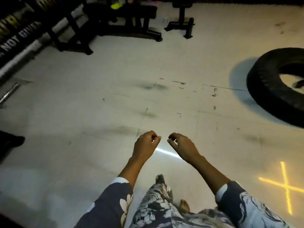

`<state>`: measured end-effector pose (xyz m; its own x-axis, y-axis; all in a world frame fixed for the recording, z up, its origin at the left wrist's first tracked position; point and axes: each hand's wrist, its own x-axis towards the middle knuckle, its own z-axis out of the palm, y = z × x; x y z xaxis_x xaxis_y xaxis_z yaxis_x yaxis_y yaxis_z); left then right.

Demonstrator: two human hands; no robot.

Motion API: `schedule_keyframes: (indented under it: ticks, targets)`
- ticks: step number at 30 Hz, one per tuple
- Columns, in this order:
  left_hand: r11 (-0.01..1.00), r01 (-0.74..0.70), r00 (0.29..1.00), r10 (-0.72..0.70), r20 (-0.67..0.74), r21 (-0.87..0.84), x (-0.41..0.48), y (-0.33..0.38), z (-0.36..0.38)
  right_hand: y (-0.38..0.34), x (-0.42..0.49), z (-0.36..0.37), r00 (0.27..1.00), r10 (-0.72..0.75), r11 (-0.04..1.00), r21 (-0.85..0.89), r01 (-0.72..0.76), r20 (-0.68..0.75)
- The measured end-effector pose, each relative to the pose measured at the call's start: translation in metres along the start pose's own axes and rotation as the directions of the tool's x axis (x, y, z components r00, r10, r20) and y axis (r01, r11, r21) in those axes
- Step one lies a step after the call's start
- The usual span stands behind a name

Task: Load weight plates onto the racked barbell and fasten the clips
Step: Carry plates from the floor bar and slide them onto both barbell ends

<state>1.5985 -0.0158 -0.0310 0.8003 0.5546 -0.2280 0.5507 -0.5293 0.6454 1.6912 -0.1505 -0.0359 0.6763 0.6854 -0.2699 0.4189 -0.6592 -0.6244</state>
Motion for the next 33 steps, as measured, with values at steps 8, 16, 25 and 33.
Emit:
schedule_keyframes:
  ticks: [8, 16, 25, 33]
  targets:
    - [0.988, 0.134, 0.968, -0.148, -0.202, -0.083, 0.217, -0.039, -0.071, -0.067, 0.257, -0.028, 0.983, -0.148, 0.986, -0.065, 0.156, 0.113]
    - [0.963, 0.226, 0.917, -0.262, -0.302, -0.149, 0.417, -0.060, -0.183, -0.169, 0.483, -0.065, 0.951, -0.252, 0.964, -0.034, 0.262, 0.180]
    - [0.897, 0.333, 0.728, -0.441, -0.525, -0.293, 0.643, -0.116, -0.309, -0.275, 0.755, -0.071, 0.856, -0.427, 0.894, -0.004, 0.447, 0.293]
    - [0.825, 0.384, 0.571, -0.565, -0.596, -0.414, 0.795, -0.149, -0.417, -0.387, 0.956, -0.076, 0.736, -0.544, 0.804, -0.001, 0.595, 0.403]
